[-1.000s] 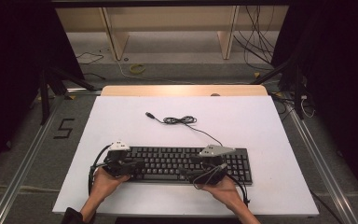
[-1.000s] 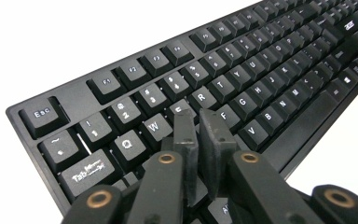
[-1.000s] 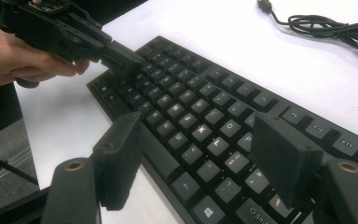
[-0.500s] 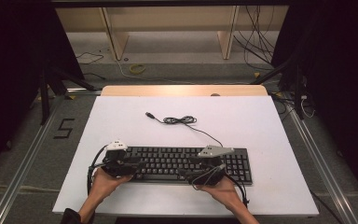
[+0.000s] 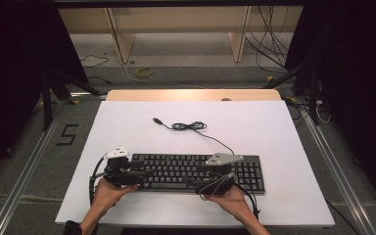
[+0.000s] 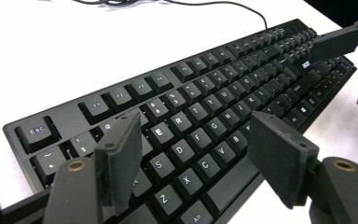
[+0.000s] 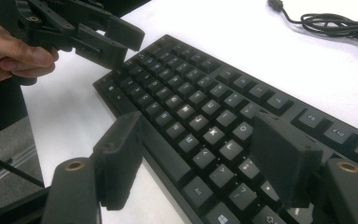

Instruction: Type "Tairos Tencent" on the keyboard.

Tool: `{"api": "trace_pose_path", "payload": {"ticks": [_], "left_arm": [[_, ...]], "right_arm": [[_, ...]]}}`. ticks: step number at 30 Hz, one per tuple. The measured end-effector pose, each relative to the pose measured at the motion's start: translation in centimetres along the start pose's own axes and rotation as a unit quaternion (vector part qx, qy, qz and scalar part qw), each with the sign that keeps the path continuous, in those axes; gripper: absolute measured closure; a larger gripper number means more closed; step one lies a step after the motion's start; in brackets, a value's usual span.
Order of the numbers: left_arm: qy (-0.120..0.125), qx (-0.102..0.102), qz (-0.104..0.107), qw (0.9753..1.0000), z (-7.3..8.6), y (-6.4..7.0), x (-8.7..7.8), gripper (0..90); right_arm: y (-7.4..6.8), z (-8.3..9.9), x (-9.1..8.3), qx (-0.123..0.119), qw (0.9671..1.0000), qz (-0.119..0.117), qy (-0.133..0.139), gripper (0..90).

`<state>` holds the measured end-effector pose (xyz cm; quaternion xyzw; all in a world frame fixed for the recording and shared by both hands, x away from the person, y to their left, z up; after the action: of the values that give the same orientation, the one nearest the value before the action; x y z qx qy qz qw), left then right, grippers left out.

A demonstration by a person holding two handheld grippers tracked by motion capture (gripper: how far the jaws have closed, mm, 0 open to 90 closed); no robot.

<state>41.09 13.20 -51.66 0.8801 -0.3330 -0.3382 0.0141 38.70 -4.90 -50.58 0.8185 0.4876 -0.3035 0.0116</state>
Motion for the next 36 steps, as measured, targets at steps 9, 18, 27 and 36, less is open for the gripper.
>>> {"api": "trace_pose_path", "payload": {"ticks": [9,18,27,36], "left_arm": [[0.016,-0.001,0.001,0.9999,-0.2,0.3,-0.6,32.4],[0.035,-0.007,0.002,0.9994,-0.3,0.4,-1.3,31.7],[0.040,-0.008,0.002,0.9992,-0.1,0.4,-1.7,31.3],[0.042,-0.011,0.002,0.9991,0.2,0.4,-2.0,31.2]], "right_arm": [[-0.5,-0.2,0.4,-0.003,1.0000,-0.007,0.000,39.4],[-1.1,-0.2,1.2,-0.010,0.9998,-0.012,-0.010,51.0],[-1.5,0.4,2.3,-0.016,0.9993,-0.013,-0.032,66.3],[-2.1,0.9,3.7,-0.026,0.9980,-0.021,-0.053,80.3]]}}
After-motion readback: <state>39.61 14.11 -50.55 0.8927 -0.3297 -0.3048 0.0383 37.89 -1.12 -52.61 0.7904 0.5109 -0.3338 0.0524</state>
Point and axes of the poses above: each handheld gripper's, and its own axes: x roughly forward along the jaws, z roughly out of its underside, y roughly to its right, the point moved 10 cm from there along x, roughly forward along the jaws, and after that the axes turned 6 degrees about -z, right-handed, at the moved point
